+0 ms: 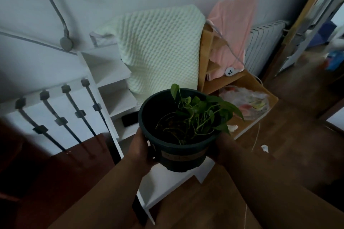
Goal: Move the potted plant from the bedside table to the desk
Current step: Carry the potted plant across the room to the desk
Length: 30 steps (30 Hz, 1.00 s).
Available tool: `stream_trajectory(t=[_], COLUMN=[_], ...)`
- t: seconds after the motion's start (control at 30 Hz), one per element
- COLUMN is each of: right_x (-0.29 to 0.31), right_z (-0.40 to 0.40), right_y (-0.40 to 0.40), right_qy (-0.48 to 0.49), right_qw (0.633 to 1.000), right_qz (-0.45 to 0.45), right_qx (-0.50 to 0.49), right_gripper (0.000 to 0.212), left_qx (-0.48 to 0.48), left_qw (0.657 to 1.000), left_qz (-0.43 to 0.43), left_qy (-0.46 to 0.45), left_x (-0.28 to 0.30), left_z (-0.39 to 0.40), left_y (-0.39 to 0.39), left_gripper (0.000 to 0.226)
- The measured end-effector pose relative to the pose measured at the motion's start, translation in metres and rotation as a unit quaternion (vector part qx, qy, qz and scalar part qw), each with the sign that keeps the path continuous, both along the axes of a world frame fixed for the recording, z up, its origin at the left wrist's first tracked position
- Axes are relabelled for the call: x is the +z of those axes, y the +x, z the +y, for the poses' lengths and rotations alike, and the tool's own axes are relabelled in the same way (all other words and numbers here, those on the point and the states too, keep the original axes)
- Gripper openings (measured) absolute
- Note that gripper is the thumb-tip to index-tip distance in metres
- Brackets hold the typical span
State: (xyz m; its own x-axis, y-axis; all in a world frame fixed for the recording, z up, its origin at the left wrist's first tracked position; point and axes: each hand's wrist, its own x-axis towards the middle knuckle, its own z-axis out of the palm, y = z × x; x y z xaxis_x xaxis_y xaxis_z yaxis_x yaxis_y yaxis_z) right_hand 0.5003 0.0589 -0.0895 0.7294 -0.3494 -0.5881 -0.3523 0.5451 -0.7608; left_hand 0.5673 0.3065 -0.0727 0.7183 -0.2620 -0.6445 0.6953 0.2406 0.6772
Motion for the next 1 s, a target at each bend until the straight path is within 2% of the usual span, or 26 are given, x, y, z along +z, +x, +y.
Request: stream_trajectory(t=[0.2, 0.3, 0.5, 0.6, 0.77, 0.93, 1.0], right_x=[-0.022, -0.020, -0.035, -0.051, -0.088, -0.120, -0.128], right_z=[-0.053, -0.075, -0.091, -0.089, -0.084, -0.082, -0.081], right_y=[0.037, 0.052, 0.067, 0.072, 0.086, 0.098, 0.101], right_qy=[0.020, 0.019, 0.020, 0.035, 0.037, 0.022, 0.016], right_qw=[0.998, 0.994, 0.987, 0.983, 0.976, 0.976, 0.977], right_qz=[0.008, 0.014, 0.036, 0.061, 0.083, 0.087, 0.086], right_qx=[0.051, 0.103, 0.158, 0.170, 0.197, 0.198, 0.196], right_gripper=[0.049, 0.039, 0.038, 0.039, 0.038, 0.037, 0.038], left_qx=[0.078, 0.128, 0.174, 0.180, 0.195, 0.210, 0.206], left_qw=[0.997, 0.992, 0.983, 0.982, 0.977, 0.971, 0.971], left_qz=[0.001, -0.009, 0.002, 0.023, 0.061, 0.087, 0.088], left_qy=[0.002, 0.014, 0.055, 0.056, 0.062, 0.072, 0.077], left_x=[-0.015, -0.020, -0.032, -0.044, -0.082, -0.118, -0.126], left_z=[-0.047, -0.067, -0.091, -0.096, -0.096, -0.096, -0.096], left_y=[-0.004, -0.010, -0.016, -0.015, -0.004, 0.009, 0.010], left_gripper=[0.059, 0.070, 0.073, 0.064, 0.069, 0.054, 0.054])
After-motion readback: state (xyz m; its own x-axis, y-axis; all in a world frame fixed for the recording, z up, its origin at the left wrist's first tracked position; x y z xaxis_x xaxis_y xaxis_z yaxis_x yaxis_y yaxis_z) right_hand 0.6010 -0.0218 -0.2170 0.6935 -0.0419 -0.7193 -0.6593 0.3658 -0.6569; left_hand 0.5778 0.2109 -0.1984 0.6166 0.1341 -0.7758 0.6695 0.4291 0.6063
